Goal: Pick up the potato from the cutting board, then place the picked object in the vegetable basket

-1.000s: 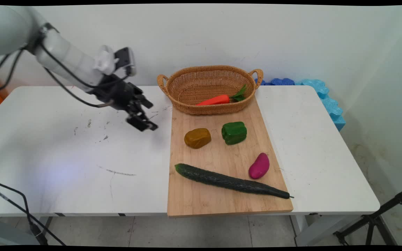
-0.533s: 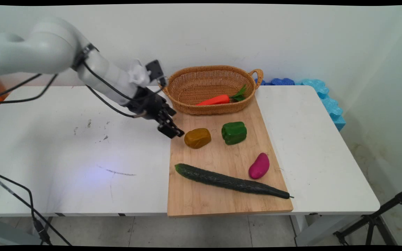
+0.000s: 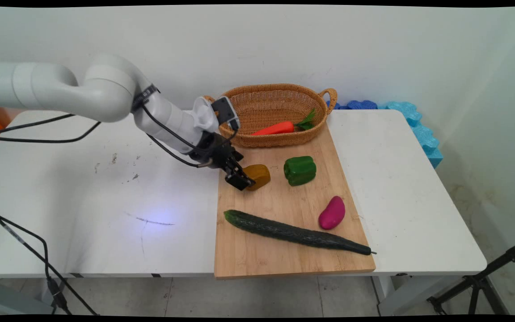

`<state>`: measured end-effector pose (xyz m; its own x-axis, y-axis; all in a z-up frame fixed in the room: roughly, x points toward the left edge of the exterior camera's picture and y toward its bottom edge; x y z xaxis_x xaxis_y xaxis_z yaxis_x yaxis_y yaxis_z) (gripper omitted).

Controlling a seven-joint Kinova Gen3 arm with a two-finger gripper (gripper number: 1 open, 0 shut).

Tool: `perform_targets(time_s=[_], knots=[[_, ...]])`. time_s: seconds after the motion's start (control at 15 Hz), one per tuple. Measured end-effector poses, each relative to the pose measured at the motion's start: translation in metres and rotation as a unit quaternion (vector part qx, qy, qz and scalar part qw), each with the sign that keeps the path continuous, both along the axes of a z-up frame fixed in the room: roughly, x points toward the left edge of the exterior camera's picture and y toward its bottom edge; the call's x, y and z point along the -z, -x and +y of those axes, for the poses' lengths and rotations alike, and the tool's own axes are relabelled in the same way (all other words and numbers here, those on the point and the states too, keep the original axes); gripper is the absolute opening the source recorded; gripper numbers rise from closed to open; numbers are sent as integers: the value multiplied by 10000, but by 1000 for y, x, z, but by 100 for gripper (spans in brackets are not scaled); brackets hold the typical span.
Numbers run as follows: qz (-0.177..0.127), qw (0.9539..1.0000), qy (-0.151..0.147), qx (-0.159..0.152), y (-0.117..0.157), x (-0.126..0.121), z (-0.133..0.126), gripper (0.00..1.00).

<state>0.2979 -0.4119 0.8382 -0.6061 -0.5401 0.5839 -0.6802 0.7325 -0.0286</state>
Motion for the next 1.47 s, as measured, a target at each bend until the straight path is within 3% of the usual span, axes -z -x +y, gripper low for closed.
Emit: perform_targets(time_s=[0.53, 0.6, 1.07, 1.47], knots=[[-31, 10000, 80, 12, 16, 20, -3, 100], [-38, 9999, 93, 13, 17, 21, -3, 0], [-80, 9998, 191, 4, 19, 21, -5, 0], [-7, 9996, 290, 38, 20, -7, -8, 0]])
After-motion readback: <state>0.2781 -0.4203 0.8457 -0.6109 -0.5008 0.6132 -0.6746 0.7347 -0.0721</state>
